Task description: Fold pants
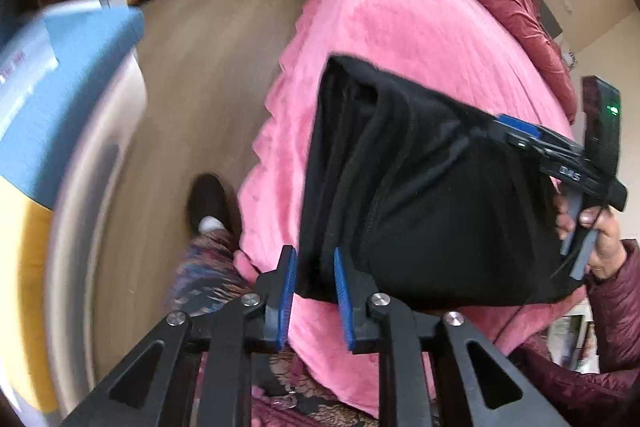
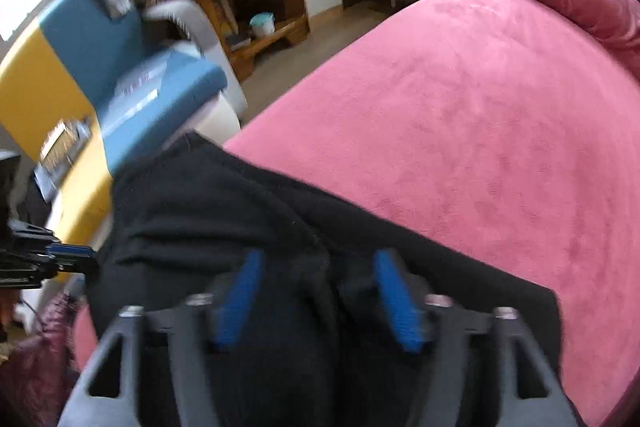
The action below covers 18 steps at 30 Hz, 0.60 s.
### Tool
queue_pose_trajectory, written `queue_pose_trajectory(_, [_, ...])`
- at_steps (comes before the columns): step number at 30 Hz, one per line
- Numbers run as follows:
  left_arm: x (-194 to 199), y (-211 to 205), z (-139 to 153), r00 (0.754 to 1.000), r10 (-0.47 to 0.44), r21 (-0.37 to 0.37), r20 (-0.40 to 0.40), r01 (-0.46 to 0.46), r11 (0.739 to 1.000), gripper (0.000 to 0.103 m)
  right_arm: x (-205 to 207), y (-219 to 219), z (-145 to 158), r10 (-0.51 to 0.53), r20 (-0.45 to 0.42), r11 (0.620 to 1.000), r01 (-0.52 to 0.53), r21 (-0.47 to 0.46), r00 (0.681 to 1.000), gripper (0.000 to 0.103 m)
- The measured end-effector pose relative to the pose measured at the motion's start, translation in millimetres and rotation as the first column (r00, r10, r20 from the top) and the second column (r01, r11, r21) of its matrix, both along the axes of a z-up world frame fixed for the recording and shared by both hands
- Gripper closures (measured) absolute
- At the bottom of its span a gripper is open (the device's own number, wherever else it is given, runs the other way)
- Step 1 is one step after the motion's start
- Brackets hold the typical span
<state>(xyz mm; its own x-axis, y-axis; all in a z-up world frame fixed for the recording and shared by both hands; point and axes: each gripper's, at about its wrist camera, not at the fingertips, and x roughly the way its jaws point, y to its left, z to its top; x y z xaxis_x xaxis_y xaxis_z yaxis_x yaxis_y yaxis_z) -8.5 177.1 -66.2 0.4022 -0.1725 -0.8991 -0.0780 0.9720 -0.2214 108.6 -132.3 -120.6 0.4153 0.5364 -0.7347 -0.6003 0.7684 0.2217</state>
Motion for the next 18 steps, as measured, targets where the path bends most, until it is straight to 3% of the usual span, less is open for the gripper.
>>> queue_pose_trajectory(3, [-6.8,4.7,28.7,0.997,0.038,0.004,0.066,-0.038,0.999,0.083,-6.6,-15.6,10.7,-0.016,0.031,1.0,0.016,-0.003,0.999,0.036])
queue_pose_trajectory(5, [-5.8,2.4,45.8,0.99,0.044,-0.033,0.132,-0.04,0.999,0.083,-11.6,-26.2,15.7,-0.025,0.056,0.999,0.026,-0.023,0.998,0.037])
queue_pose_trajectory(7, [-1.1,-7.0,55.1,0.985,0.02,-0.079,0.173,-0.006,0.997,0.082,-18.3,-34.7,14.2,-0.013,0.038,1.0,0.014,-0.026,0.999,0.063])
queue_pose_trajectory(8, [5.3,-17.3,54.9,0.984,-0.006,-0.086,0.179,0.022,0.996,0.082,-21.6,-38.6,10.8,-0.018,0.031,0.999,0.019,-0.043,0.999,0.068])
queue_pose_trajectory(13, [44.2,-64.2,30.1,0.983,-0.092,-0.064,0.16,0.103,0.993,0.082,-25.8,-55.7,-8.1,-0.079,0.014,0.991,0.08,-0.104,0.997,0.073])
queue_pose_trajectory(18, [85.7,-66.9,-15.6,0.998,-0.048,0.005,0.041,0.048,0.999,0.082,0.0,-67.3,-31.6,-0.179,-0.022,0.97,0.173,-0.172,0.984,0.077])
